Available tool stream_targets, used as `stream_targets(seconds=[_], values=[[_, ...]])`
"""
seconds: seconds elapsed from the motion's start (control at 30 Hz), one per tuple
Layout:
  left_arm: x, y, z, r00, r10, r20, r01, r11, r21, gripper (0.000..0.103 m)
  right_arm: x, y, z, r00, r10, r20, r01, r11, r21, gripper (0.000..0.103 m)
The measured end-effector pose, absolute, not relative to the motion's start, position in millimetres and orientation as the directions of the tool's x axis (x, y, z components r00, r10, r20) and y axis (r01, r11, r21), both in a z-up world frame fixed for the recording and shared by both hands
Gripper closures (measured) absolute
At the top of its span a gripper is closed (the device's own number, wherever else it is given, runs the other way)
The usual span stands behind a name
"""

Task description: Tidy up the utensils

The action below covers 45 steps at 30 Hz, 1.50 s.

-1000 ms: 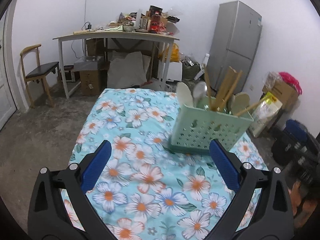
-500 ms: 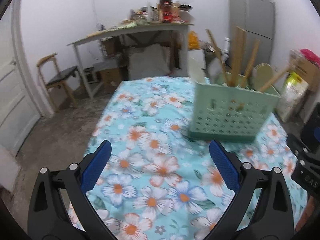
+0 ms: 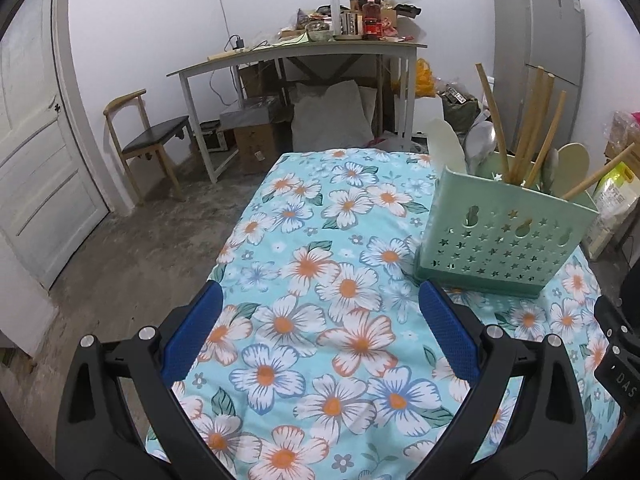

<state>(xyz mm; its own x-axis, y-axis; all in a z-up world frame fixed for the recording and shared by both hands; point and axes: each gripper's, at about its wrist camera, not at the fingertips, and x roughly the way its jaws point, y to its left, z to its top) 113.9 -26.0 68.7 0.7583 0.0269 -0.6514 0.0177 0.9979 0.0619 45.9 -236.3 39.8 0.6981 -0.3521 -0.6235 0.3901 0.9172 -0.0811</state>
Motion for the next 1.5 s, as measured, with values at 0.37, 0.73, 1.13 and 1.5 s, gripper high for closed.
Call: stream_targets(seconds=[0.37, 0.73, 1.13, 1.5], values=[[111.2, -26.7, 70.8, 0.758, 0.027, -0.651, 0.021, 0.998, 0.065, 0.008, 45.5, -235.3, 39.3, 0.706, -0.338, -0.623, 0.381, 0.922, -0.068, 0.007], [111.0, -24.5, 72.5, 0.751, 0.023, -0.660, 0.024, 0.998, 0.062, 0.008, 45.1, -234.1, 40.0, 0.708, -0.338, -0.620, 0.378, 0.923, -0.073, 0.007], [111.1, -24.6, 70.7, 0.747, 0.021, -0.664, 0.026, 0.998, 0.061, 0.008, 43.8, -233.6, 42.2, 0.707, -0.340, -0.620, 0.374, 0.924, -0.079, 0.007], [111.4, -24.5, 69.1, 0.746, 0.022, -0.665, 0.026, 0.998, 0.061, 0.008, 43.2, -234.0, 41.6, 0.707, -0.342, -0.619, 0.379, 0.922, -0.076, 0.007]])
